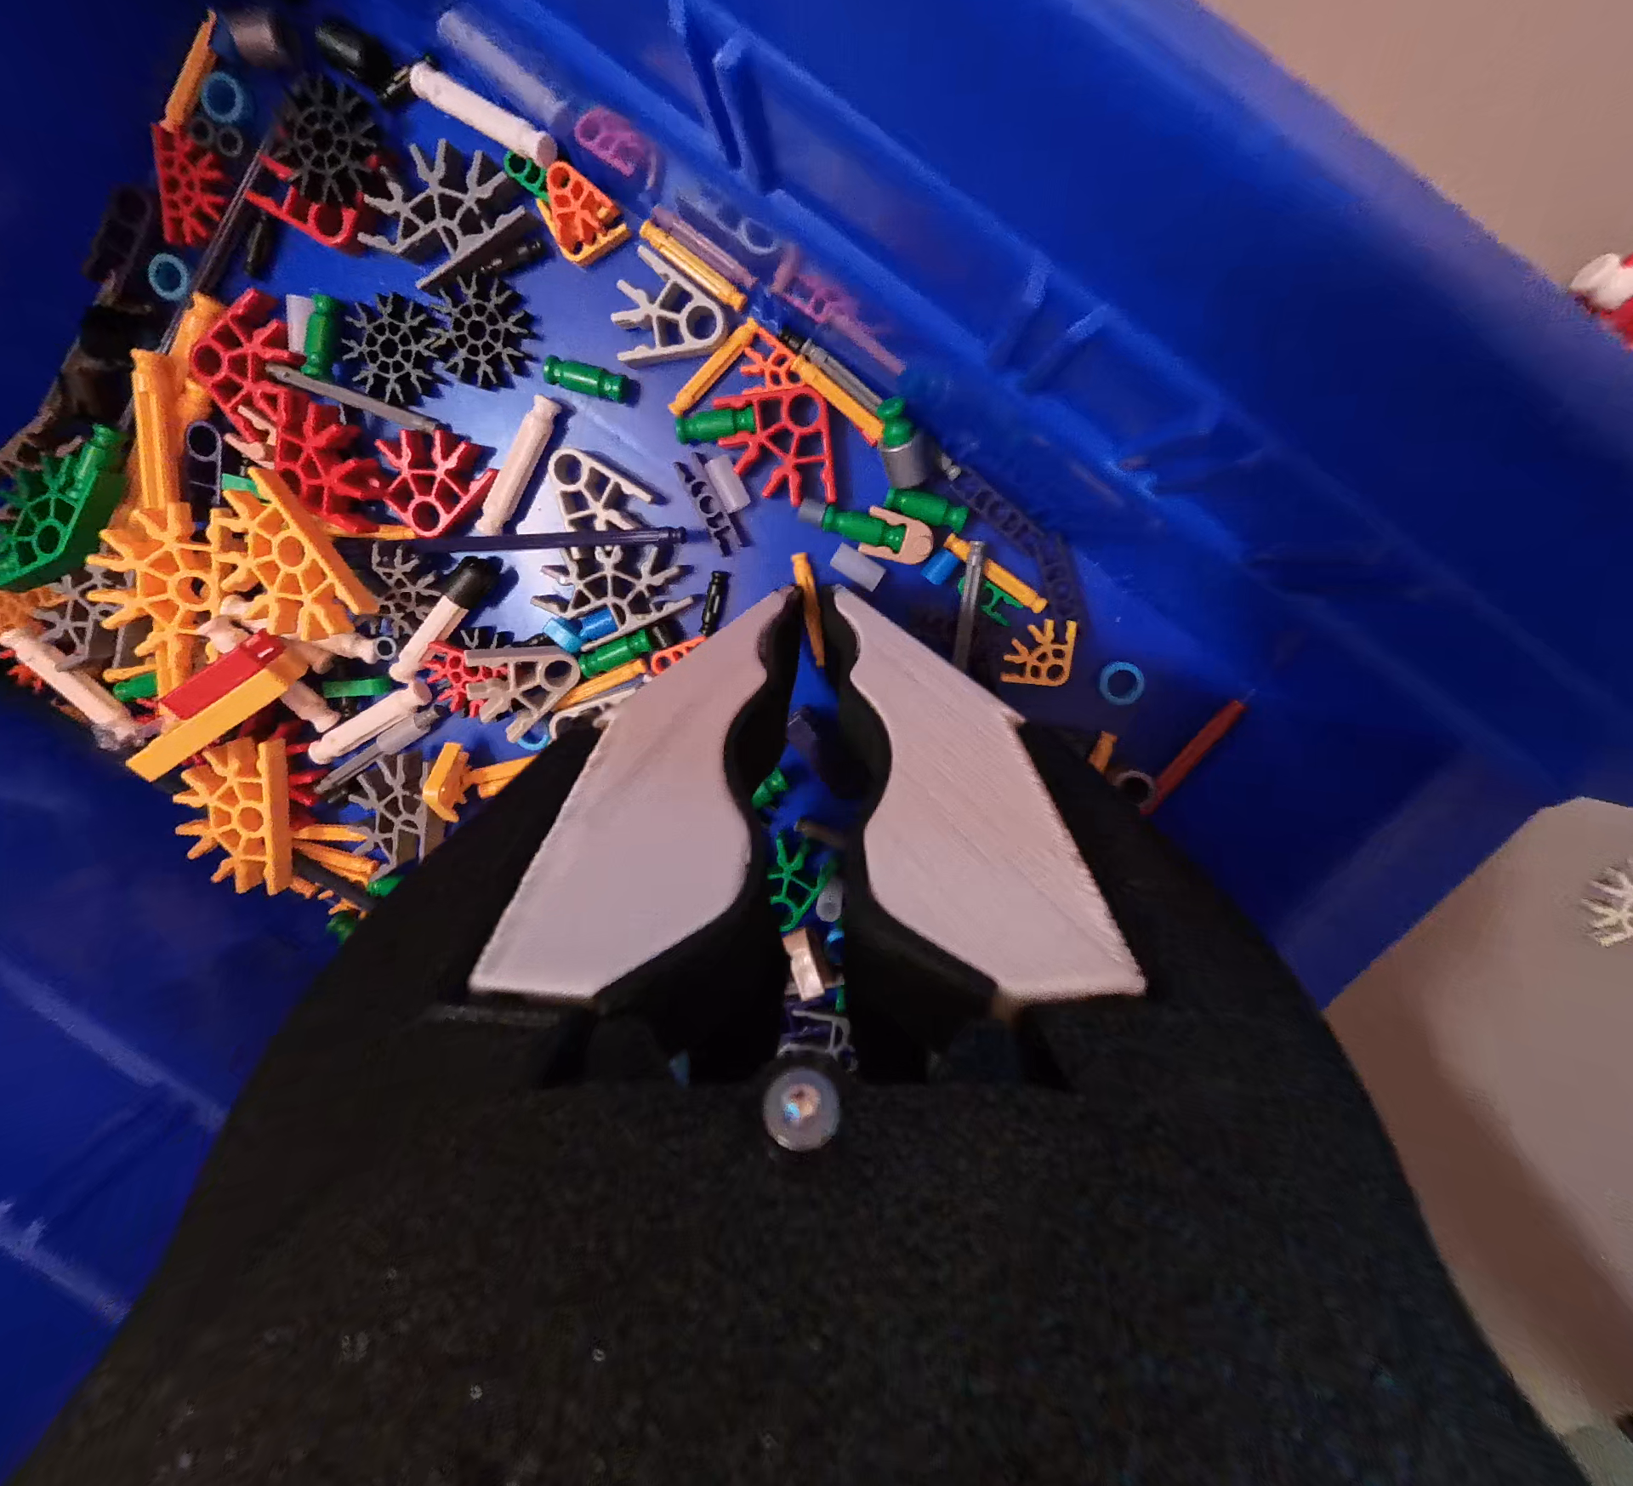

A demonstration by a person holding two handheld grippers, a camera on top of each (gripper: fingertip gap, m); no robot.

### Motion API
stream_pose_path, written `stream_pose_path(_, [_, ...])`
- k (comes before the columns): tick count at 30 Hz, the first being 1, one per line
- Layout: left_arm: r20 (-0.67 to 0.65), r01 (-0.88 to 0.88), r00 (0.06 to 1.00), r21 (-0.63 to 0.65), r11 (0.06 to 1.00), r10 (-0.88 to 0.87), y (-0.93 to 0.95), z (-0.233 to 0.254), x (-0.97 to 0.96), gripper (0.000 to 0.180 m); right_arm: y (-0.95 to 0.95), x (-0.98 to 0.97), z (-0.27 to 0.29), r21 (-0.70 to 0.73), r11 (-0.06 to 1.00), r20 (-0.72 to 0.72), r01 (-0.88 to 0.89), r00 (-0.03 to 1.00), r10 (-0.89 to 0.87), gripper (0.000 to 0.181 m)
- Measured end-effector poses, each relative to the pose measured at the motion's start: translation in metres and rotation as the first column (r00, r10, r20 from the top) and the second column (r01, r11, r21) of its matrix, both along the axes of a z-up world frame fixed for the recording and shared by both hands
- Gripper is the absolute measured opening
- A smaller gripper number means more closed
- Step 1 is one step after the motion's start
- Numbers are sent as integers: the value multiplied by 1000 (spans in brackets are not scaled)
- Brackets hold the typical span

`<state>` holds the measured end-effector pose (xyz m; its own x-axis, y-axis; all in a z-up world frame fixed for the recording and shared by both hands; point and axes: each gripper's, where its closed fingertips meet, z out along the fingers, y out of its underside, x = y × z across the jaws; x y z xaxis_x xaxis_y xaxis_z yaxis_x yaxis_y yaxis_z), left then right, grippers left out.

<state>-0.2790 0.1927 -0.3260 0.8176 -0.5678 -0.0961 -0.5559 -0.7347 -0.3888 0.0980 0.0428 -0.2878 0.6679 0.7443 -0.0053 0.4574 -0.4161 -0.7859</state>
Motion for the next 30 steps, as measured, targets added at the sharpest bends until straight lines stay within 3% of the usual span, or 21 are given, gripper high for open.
stream_pose_path(11, [12, 45, 999, 56, 997, -46, -3, 5, 0, 0, 4, -6, 1, 6, 1000, 6, -17, 1000, 17, 20])
stream_pose_path(15, [17, 56, 998, 152, 987, -59, -8, 45, 3, 0, 4, -5, 2, 10, 1000, 6, -14, 1000, 14, 20])
stream_pose_path(18, [22, 178, 982, 249, 952, -189, -22, 93, 35, 0, 2, -3, 2, 7, 1000, 4, -11, 1000, 11, 20])
stream_pose_path(23, [16, 528, 826, 328, 783, -564, -59, 135, 160, 0, -3, -5, -7, -14, 1000, 1, -19, 1000, 20, 19])
stream_pose_path(30, [-37, 838, 517, 221, 498, -855, -83, 80, 274, 1, -7, -6, -16, -17, 1000, 10, -22, 1000, 23, 20])
